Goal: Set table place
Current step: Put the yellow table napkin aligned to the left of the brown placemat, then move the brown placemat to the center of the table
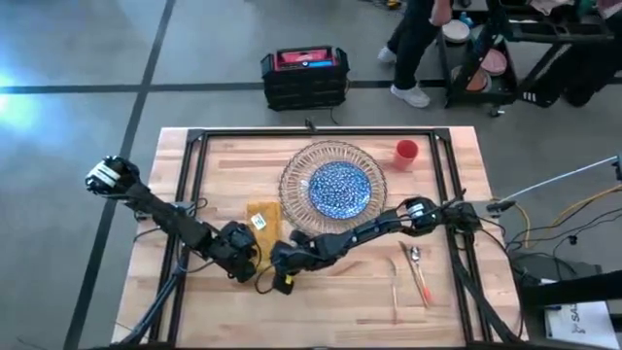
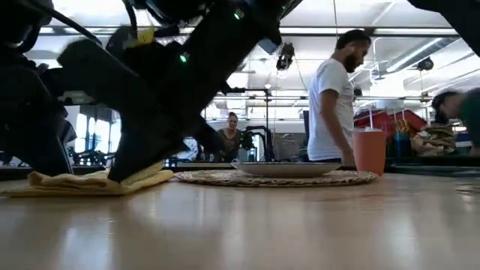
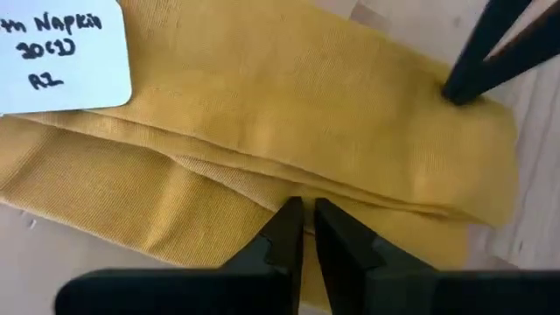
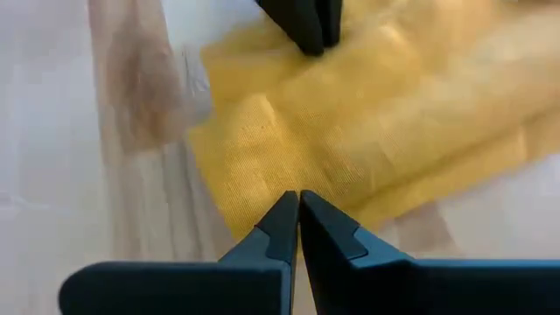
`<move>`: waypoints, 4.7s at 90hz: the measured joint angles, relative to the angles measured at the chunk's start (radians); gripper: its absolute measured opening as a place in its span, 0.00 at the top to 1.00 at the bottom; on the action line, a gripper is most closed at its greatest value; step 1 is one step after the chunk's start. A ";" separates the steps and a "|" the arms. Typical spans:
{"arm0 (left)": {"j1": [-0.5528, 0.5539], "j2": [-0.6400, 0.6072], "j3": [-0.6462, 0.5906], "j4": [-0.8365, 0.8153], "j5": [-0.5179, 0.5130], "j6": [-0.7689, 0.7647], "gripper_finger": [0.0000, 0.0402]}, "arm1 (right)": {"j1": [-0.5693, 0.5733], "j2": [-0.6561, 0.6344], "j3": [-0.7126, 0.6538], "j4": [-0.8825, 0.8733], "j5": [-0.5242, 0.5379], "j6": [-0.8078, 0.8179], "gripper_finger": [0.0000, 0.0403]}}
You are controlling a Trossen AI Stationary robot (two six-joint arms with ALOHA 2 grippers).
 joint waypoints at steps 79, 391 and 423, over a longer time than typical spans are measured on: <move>0.000 -0.065 -0.003 -0.002 0.003 0.011 0.95 | -0.275 0.005 -0.046 0.076 0.020 -0.178 1.00; 0.226 0.147 0.082 -0.028 -0.119 0.370 0.95 | -0.051 -0.216 -0.363 -0.304 0.063 0.014 1.00; 0.292 0.133 0.082 -0.040 -0.152 0.446 0.95 | 0.193 -0.209 -0.306 -0.302 -0.005 0.177 1.00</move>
